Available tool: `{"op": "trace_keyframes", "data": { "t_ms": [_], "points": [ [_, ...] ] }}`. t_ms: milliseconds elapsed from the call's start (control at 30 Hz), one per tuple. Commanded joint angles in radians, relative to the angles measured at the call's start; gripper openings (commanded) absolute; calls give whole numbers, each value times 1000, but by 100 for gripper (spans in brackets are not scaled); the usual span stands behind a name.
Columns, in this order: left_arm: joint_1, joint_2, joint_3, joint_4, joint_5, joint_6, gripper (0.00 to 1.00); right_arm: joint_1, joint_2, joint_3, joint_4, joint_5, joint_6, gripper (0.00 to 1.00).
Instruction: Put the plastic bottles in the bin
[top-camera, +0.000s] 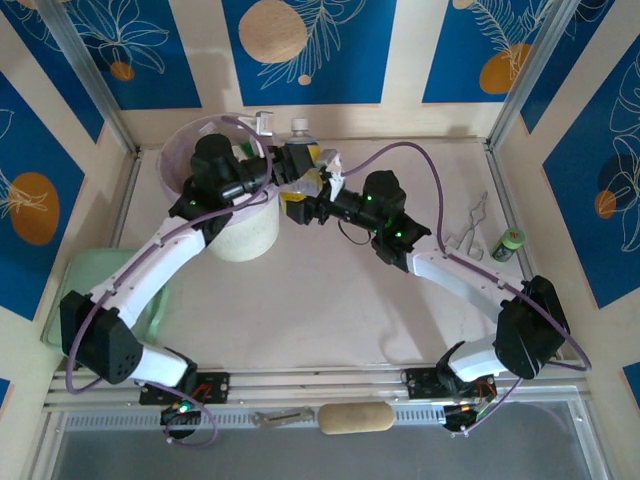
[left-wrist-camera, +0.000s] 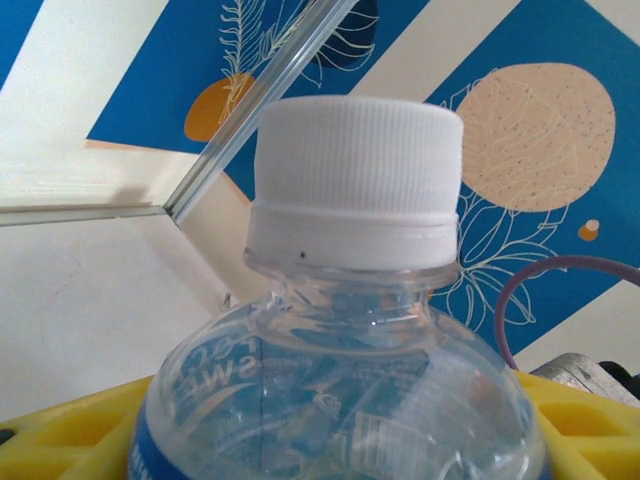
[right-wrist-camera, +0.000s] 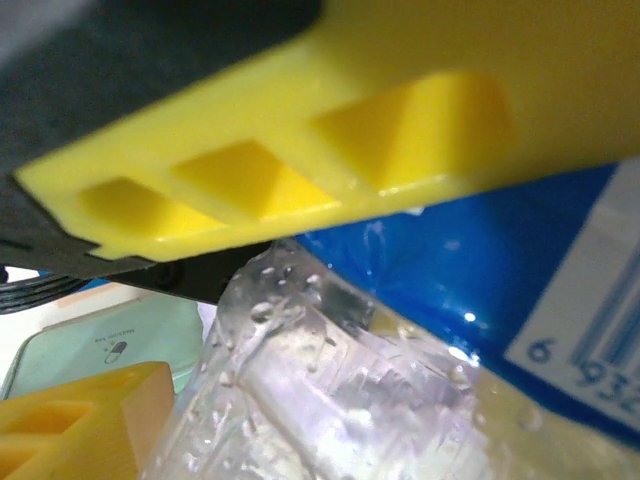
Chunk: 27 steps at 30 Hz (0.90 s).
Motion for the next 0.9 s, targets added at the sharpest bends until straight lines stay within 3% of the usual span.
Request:
{"op": "trace_keyframes", "data": {
  "t_ms": [0, 333, 500, 667, 867],
  "points": [
    [31, -40, 65, -95, -86, 96, 65, -5, -12, 23, 34, 20, 4, 84],
    [223, -76, 220, -303, -167, 274, 64, -11, -86, -38, 14, 66, 8, 92],
    [293, -86, 290, -468, -308, 446, 64, -25, -106, -56, -26, 92, 10, 92],
    [312, -79, 311, -555, -542, 656, 63, -34, -111, -68, -44, 95, 25, 92],
    [328, -37, 292, -603, -648, 718, 63, -35, -110, -67, -59, 102, 25, 92]
  ]
}}
